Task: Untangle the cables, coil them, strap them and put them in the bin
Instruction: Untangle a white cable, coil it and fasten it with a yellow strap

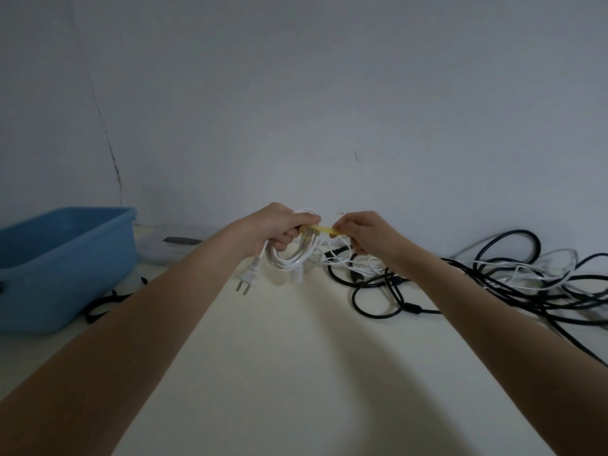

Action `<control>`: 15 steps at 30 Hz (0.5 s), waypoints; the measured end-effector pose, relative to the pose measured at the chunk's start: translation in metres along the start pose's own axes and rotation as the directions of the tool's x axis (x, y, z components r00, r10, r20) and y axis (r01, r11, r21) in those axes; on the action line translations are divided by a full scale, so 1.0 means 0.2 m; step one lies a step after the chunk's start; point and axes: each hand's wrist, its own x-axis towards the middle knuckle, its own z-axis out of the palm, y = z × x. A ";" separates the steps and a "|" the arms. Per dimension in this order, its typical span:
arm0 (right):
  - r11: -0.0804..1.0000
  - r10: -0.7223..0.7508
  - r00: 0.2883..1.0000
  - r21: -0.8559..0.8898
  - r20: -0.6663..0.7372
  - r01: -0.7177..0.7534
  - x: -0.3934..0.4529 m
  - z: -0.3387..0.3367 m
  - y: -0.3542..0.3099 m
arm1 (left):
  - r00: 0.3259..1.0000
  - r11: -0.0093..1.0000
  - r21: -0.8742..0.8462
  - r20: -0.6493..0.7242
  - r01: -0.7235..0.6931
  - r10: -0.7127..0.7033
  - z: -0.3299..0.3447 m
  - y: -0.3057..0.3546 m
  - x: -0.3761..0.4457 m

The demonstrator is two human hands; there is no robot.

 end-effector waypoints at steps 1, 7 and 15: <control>1.000 -0.007 1.000 0.002 -0.012 0.007 0.00 0.00 -0.01 | 1.000 1.000 -0.004 -0.018 -0.009 0.009 0.00 0.00 0.00; 0.998 -0.016 0.999 0.067 -0.046 0.019 0.00 -0.01 0.02 | 0.996 0.991 0.103 0.032 -0.090 0.087 0.01 0.03 -0.01; 0.911 -0.130 0.943 0.411 0.306 -0.008 -0.01 0.00 0.07 | 0.974 0.978 0.098 0.154 -0.183 0.167 -0.02 0.10 -0.05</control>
